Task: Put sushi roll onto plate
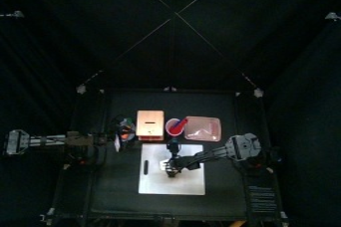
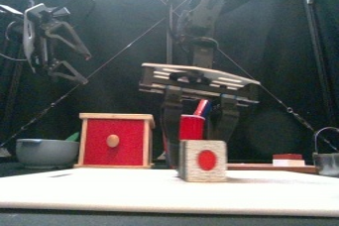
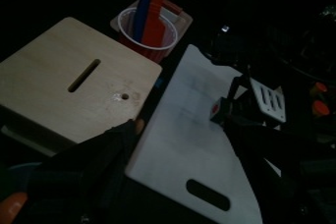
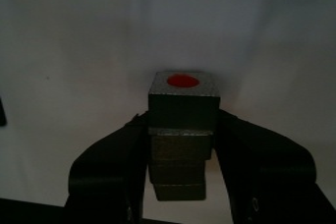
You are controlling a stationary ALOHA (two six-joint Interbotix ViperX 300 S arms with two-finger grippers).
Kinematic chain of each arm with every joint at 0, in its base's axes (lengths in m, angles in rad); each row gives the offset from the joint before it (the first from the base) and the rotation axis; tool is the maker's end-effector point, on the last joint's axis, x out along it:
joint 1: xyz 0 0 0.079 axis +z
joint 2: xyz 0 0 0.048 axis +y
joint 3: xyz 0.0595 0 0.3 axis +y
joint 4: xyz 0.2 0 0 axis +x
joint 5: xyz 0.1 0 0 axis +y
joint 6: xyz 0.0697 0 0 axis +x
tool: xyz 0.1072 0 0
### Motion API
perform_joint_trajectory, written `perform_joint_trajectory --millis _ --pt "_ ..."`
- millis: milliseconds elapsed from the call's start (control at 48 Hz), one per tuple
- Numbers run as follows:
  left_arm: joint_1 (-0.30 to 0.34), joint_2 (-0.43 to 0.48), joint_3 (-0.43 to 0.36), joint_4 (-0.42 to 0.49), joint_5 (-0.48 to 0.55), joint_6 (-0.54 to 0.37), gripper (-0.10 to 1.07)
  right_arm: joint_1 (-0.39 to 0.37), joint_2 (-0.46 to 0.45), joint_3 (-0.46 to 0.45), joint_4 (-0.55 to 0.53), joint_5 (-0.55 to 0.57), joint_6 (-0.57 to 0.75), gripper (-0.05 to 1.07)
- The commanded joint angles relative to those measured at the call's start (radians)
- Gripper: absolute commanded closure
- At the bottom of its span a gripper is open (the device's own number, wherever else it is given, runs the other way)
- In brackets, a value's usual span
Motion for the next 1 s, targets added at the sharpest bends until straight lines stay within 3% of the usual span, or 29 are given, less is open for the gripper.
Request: perform_joint_trajectory --millis 0,229,396,479,646,896,979 --pt "0.006 0.002 -0.026 -0.018 -0.008 0.002 -0.04 -0.063 -0.123 0.063 -0.014 0.032 -0.049 0.39" --pt "0.015 0.003 -0.031 -0.086 -0.008 0.0 -0.04 -0.327 -0.279 0.241 -0.071 0.005 -0.255 0.39" --pt "0.015 0.003 -0.025 -0.12 -0.008 0.0 -0.04 -0.528 -0.25 0.268 -0.107 -0.075 -0.397 0.39" --pt "0.015 0.003 -0.023 -0.126 -0.008 0.0 -0.04 -0.589 -0.216 0.27 -0.106 -0.106 -0.439 0.39" --pt "0.015 0.003 -0.02 -0.135 -0.008 0.002 -0.04 -0.606 -0.143 0.27 -0.101 -0.124 -0.449 0.39" --pt "0.034 0.003 -0.015 -0.133 -0.008 0.002 -0.04 -0.604 -0.158 0.302 -0.121 -0.12 -0.446 0.39" --pt "0.034 0.003 -0.015 -0.135 -0.008 0.002 -0.04 -0.604 -0.164 0.308 -0.114 -0.123 -0.446 0.32"
